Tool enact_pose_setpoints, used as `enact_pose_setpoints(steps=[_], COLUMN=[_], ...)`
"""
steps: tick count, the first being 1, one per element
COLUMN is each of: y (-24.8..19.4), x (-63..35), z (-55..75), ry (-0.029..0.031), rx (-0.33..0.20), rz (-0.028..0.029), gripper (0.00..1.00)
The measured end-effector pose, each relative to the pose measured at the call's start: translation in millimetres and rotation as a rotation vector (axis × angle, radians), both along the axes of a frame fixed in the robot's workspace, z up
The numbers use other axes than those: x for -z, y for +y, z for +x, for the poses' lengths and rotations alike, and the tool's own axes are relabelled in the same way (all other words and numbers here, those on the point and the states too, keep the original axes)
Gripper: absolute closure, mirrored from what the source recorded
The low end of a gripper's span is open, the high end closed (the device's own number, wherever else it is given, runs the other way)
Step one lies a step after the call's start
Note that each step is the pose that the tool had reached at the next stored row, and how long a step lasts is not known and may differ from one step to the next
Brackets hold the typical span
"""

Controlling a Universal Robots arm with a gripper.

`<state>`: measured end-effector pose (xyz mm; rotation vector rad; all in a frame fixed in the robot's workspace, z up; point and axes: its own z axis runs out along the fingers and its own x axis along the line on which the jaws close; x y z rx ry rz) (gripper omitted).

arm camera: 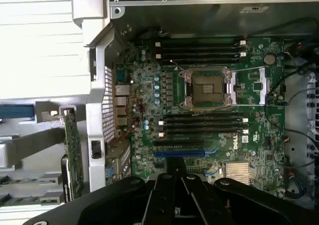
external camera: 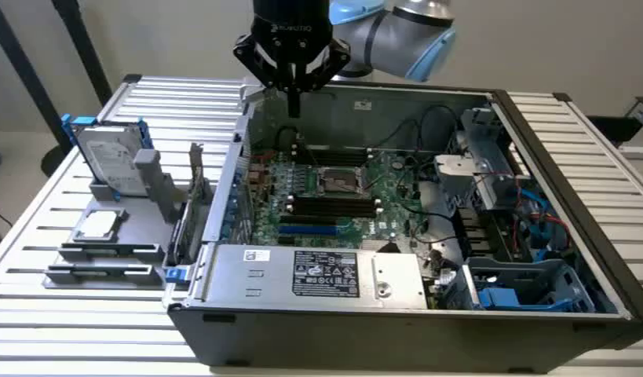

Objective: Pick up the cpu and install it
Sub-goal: 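Reach for the cpu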

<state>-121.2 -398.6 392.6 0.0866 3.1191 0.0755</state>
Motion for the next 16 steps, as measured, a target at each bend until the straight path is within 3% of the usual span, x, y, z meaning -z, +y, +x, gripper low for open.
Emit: enact_pose_setpoints(steps=[9, 16], y=[0.7, 1.7], x=[0.0, 0.2], z=[-0.8, -31.3], ry=[0.0000, -0.0005], rx=[-0.039, -0.039], rz=[-0.0001, -0.0005], gripper=[0.89, 0.89])
